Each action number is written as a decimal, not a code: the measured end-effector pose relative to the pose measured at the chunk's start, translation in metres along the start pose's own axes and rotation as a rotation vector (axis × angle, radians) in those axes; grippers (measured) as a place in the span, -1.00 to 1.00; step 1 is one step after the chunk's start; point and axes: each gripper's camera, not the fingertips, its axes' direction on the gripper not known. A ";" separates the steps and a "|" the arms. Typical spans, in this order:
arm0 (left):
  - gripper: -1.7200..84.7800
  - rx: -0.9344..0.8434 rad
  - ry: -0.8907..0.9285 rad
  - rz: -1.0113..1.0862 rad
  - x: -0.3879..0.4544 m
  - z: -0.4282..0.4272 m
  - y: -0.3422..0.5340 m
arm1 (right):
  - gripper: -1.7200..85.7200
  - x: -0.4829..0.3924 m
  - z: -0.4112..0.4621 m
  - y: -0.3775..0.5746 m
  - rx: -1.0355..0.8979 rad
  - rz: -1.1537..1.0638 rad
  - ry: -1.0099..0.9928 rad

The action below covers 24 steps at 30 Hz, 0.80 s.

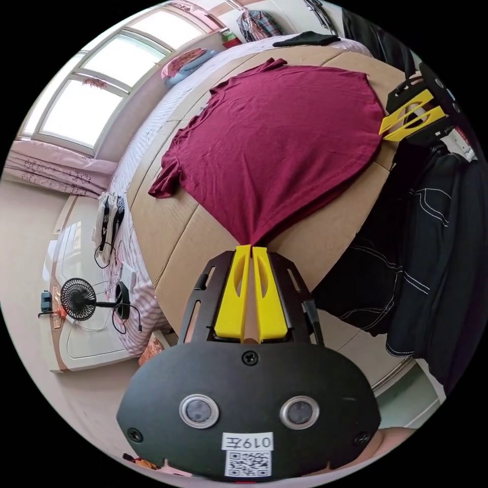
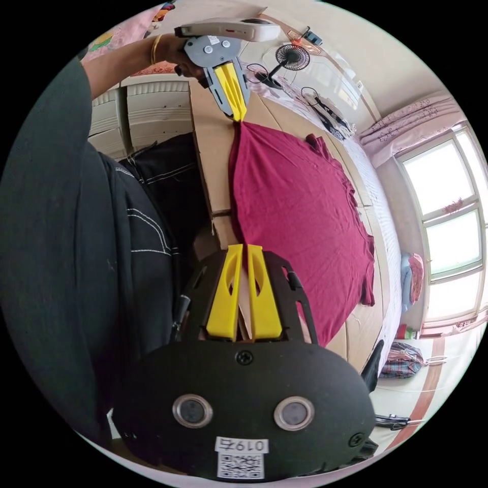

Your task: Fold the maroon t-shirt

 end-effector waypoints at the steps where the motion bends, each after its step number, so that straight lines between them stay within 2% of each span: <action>1: -0.95 -0.001 -0.003 0.002 0.000 0.002 -0.001 | -0.94 0.000 0.001 0.001 0.005 -0.002 0.014; 10: -0.95 -0.040 -0.056 0.116 0.012 0.023 -0.021 | -0.84 0.021 -0.010 0.002 -0.005 -0.073 0.026; 16: -0.94 0.011 0.070 0.080 -0.020 0.037 -0.011 | -0.83 0.073 -0.037 0.019 0.070 -0.073 -0.116; 19: -0.94 0.087 0.123 -0.072 -0.065 0.049 -0.006 | -0.84 0.113 -0.050 0.030 0.148 -0.050 -0.213; 22: -0.94 0.165 0.106 -0.305 -0.121 0.067 -0.015 | -0.86 0.175 -0.051 0.032 0.223 0.059 -0.169; 24: -0.94 0.268 0.136 -0.431 -0.161 0.087 -0.034 | -0.94 0.226 -0.043 0.029 0.271 0.167 -0.142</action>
